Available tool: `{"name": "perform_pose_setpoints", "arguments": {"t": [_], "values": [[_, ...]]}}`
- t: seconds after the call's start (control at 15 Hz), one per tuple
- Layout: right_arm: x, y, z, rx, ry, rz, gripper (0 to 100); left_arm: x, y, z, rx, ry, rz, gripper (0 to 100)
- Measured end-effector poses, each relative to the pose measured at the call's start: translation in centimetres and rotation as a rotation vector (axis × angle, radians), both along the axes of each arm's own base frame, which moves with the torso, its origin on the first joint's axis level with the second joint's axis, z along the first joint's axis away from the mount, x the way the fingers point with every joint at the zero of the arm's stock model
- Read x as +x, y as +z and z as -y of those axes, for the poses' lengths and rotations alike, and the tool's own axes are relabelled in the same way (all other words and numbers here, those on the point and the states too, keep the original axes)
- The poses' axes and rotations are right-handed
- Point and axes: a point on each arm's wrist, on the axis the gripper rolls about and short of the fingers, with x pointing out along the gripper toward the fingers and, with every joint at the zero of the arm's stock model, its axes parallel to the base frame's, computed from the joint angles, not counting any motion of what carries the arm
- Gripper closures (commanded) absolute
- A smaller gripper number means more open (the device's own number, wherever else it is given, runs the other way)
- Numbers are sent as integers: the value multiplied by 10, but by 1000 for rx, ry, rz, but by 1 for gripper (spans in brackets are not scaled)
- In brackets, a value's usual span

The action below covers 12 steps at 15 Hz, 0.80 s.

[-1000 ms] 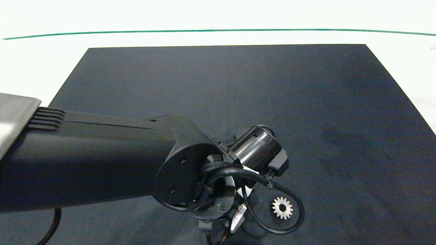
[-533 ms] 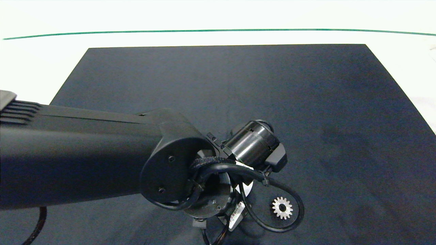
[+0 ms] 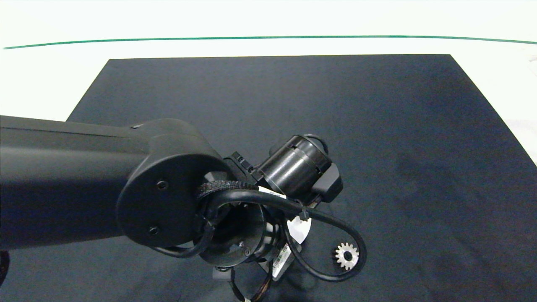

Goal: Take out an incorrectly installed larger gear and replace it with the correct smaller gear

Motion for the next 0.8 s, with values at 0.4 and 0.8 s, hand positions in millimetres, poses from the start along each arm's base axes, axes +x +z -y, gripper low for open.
{"name": "perform_pose_setpoints", "arguments": {"t": [0.4, 0.8], "values": [[1, 0, 0, 1, 0, 6, 0, -1, 5, -20, -9, 43, -1, 66], [1, -1, 0, 0, 0, 4, 0, 1, 5, -62, -19, 141, 2, 66]]}}
